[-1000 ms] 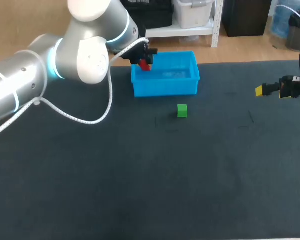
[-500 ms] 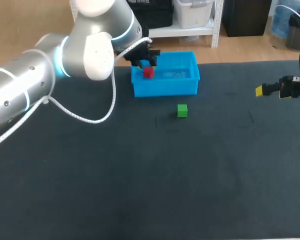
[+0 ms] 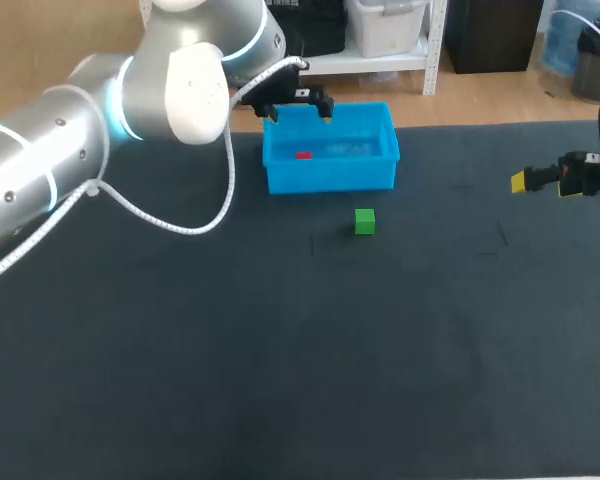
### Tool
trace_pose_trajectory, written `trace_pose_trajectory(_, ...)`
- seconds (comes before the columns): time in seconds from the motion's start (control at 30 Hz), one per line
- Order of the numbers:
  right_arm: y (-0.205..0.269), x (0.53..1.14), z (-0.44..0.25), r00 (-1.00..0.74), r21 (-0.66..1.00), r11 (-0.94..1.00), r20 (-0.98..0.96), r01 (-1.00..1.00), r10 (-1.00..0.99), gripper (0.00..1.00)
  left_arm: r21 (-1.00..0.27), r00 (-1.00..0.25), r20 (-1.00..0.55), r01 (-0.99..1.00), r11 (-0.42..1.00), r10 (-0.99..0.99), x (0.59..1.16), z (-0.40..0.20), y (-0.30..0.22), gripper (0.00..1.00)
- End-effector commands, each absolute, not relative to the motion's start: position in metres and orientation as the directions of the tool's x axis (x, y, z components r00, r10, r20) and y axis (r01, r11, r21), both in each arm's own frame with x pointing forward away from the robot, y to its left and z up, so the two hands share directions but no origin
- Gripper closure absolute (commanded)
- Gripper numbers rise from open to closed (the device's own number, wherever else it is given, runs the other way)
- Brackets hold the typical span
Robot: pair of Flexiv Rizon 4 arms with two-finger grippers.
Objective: Use the left arm to pick the red cube and place it into the blue plastic box first, then use the right arm to grasp the green cube and put it into the same blue plastic box after the first action is fully finished.
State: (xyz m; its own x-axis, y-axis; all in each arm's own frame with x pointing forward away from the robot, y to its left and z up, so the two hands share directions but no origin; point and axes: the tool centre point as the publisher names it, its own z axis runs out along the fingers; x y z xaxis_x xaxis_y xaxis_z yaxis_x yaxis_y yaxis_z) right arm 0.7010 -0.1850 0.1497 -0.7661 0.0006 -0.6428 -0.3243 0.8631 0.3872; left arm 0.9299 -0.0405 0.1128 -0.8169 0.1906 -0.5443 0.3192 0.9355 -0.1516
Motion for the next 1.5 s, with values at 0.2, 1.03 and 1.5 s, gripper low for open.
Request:
trace_pose_trajectory(0.2, -0.186, 0.701, 0.15, -0.766, 0.389, 0.861, -0.642, -0.327, -0.001, 0.0, -0.157, -0.765, -0.626, 0.316, 0.936, 0.154, 0.84, 0.134, -0.006, 0.0)
trace_pose_trajectory(1.03, -0.186, 0.701, 0.15, -0.766, 0.389, 0.861, -0.642, -0.327, -0.001, 0.0, -0.262, -0.78, -0.608, 0.371, 0.891, 0.146, 0.717, 0.136, 0.071, 0.0)
trace_pose_trajectory(1.5, -0.186, 0.701, 0.15, -0.766, 0.389, 0.861, -0.642, -0.327, -0.001, 0.0, -0.266, -0.804, -0.56, 0.403, 0.876, 0.199, 0.71, 0.138, 0.09, 0.0)
